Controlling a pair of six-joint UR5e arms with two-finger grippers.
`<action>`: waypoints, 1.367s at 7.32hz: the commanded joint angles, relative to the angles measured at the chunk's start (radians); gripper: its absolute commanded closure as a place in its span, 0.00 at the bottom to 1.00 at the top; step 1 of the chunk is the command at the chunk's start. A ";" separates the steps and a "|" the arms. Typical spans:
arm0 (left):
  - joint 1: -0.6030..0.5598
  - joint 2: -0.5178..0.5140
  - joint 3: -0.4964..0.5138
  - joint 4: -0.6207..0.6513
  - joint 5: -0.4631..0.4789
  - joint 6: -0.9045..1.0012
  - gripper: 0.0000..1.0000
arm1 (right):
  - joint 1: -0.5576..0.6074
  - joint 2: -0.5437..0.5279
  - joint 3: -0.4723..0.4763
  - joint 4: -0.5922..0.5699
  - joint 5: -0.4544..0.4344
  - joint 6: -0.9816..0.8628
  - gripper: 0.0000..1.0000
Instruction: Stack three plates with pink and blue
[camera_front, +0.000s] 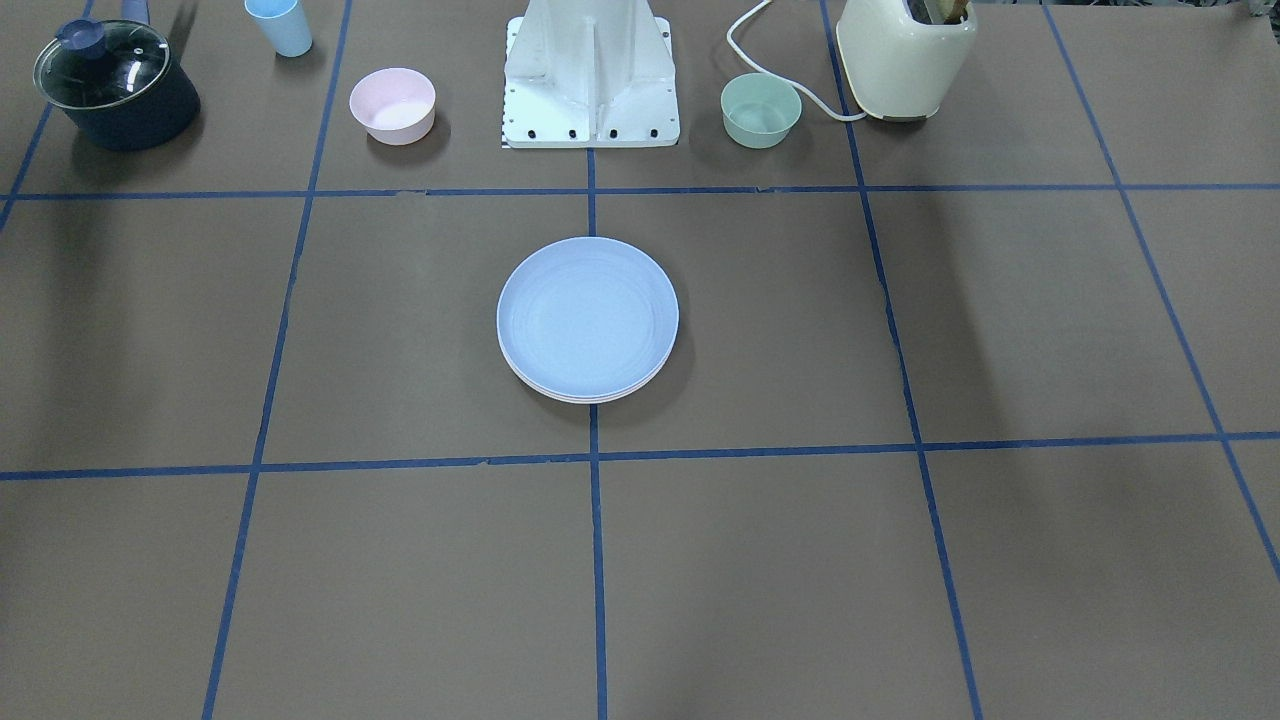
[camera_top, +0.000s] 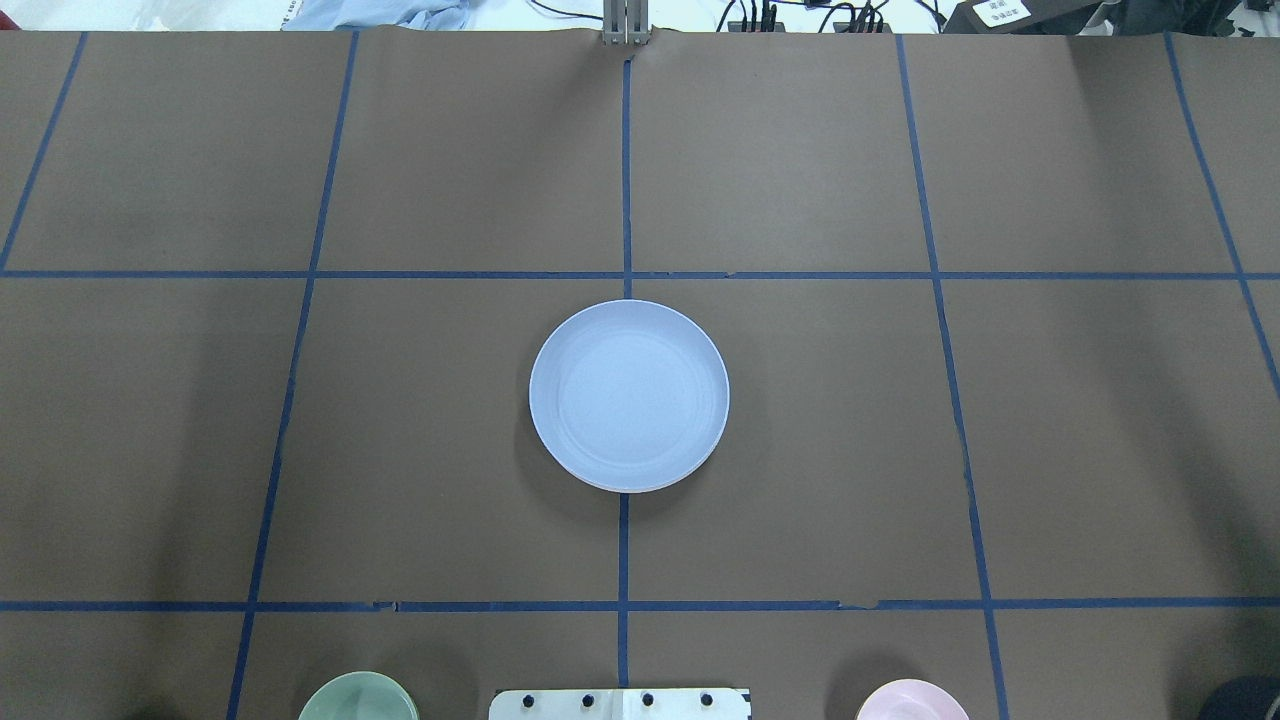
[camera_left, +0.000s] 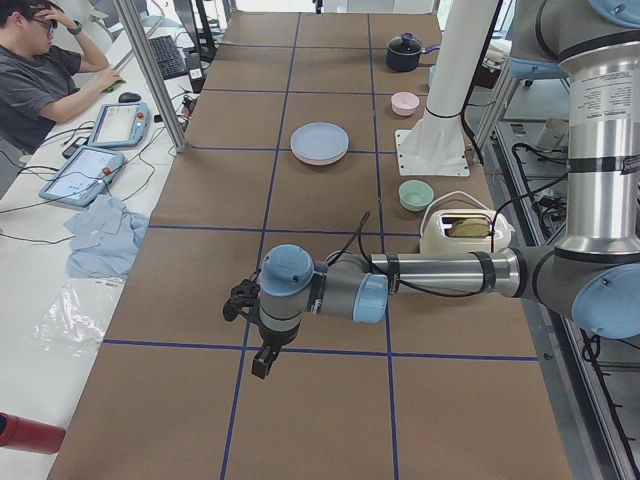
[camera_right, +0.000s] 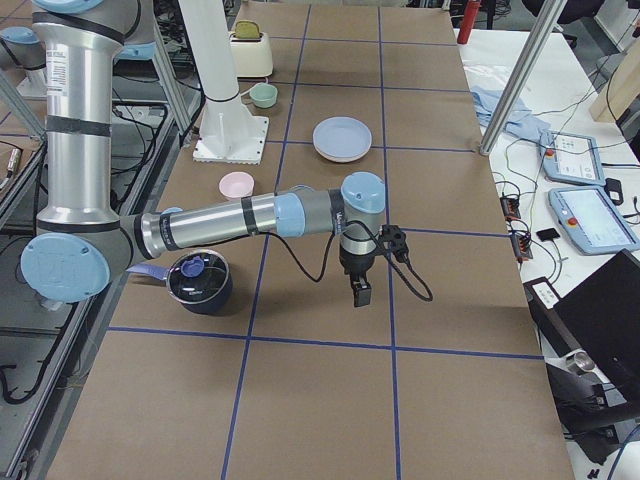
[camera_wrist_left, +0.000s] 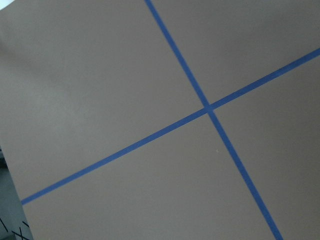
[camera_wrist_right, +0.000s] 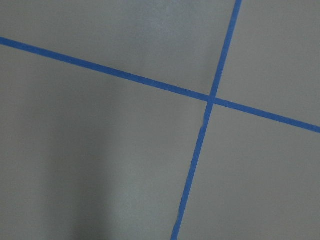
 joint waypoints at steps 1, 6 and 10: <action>-0.008 0.008 -0.012 0.005 -0.092 -0.131 0.00 | 0.009 -0.038 -0.006 0.000 0.047 0.001 0.00; 0.045 0.016 -0.061 0.011 0.028 -0.123 0.00 | 0.052 -0.093 -0.003 0.000 0.131 -0.003 0.00; 0.044 0.036 -0.056 0.002 0.014 -0.132 0.00 | 0.052 -0.093 -0.006 0.000 0.131 -0.002 0.00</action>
